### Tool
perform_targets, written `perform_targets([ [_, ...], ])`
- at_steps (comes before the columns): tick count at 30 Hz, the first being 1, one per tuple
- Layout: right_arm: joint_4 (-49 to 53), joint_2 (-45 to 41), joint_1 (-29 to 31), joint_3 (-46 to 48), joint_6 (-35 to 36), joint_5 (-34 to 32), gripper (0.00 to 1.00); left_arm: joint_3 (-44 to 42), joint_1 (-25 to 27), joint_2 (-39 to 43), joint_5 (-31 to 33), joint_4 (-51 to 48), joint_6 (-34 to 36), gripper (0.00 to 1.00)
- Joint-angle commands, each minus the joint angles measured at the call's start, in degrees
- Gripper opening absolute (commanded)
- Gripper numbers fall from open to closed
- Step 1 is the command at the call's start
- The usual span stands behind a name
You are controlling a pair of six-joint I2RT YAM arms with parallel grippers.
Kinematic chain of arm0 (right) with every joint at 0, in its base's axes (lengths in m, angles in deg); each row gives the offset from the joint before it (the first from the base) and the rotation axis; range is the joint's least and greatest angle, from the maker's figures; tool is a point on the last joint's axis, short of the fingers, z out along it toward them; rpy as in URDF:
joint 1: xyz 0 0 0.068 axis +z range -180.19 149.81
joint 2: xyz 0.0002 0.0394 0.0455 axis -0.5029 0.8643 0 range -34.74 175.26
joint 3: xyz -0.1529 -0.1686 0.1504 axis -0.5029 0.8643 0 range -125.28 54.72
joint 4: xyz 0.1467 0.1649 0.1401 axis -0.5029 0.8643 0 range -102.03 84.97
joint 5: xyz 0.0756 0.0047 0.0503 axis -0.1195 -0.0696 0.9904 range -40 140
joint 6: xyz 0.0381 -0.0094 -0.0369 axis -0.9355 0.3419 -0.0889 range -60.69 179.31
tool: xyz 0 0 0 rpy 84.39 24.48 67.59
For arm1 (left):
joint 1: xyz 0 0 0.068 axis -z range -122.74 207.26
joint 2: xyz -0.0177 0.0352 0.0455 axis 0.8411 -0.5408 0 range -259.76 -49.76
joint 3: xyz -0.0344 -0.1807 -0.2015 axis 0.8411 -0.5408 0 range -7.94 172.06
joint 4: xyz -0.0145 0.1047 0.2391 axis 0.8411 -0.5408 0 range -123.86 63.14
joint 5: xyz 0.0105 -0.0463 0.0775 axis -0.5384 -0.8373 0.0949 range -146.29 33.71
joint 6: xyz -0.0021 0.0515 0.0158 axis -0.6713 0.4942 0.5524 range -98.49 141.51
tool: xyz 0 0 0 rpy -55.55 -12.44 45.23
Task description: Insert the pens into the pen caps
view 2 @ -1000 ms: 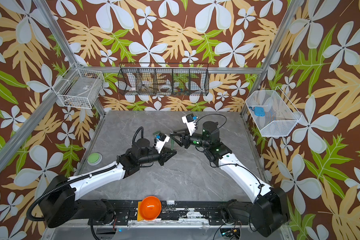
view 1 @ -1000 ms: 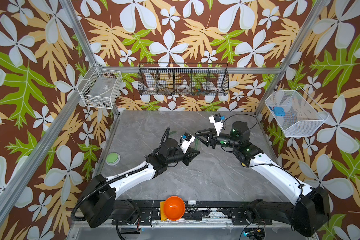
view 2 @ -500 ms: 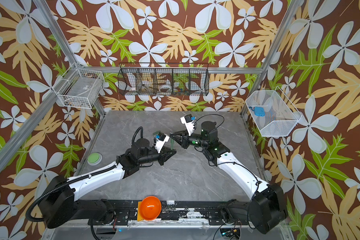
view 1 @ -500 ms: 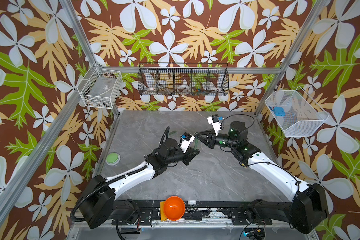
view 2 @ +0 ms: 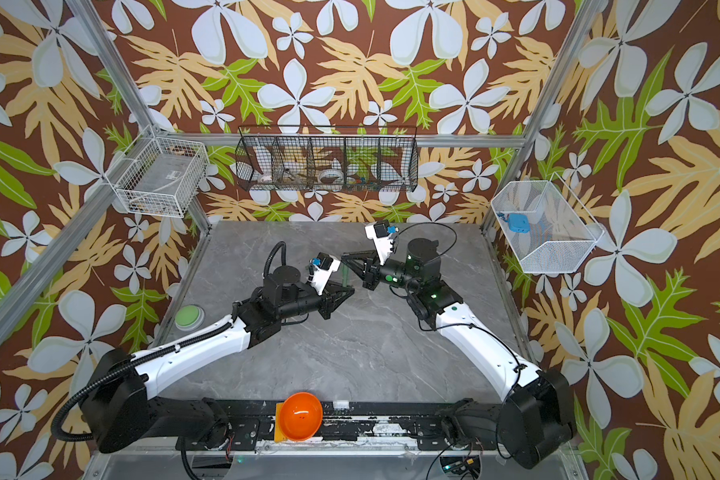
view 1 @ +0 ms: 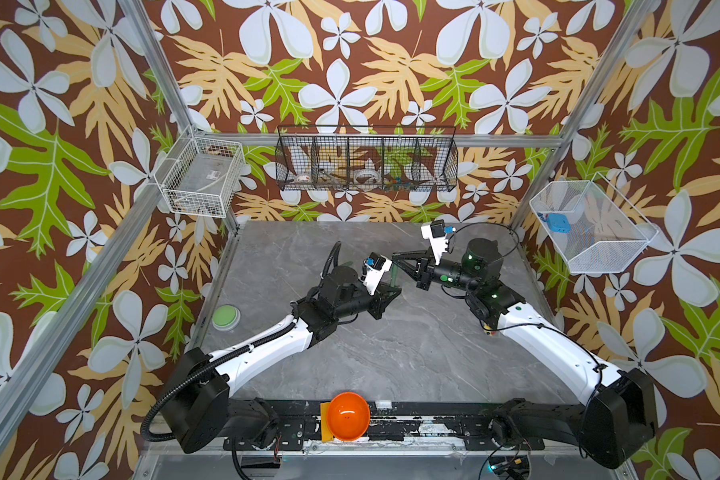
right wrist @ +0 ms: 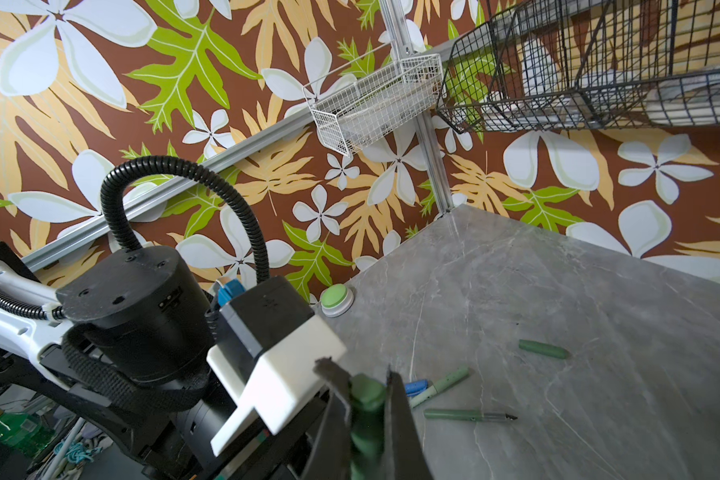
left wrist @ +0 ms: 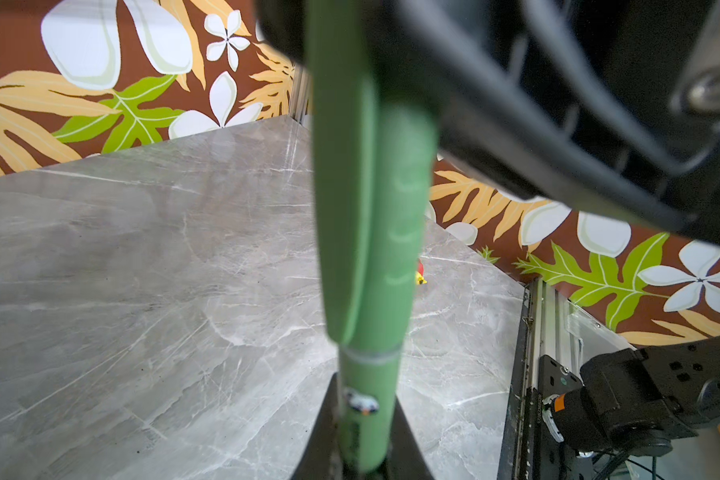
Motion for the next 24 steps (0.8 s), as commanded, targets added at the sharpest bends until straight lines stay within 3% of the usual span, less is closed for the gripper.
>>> perform_targets([
  [1, 8.43, 0.68, 0.28, 0.92, 0.96, 3.17, 0.0, 1.51, -0.94, 1.23, -1.16, 14.5, 0.87, 0.0],
  [13, 9.02, 2.35, 1.4, 3.12, 0.88, 5.34, 0.0, 4.62, -6.2, 2.29, -6.57, 30.48, -3.69, 0.0],
  [24, 8.64, 0.91, 2.74, 4.49, 0.99, 4.35, 0.0, 9.33, -6.91, 1.6, -9.11, 31.68, -2.93, 0.0],
])
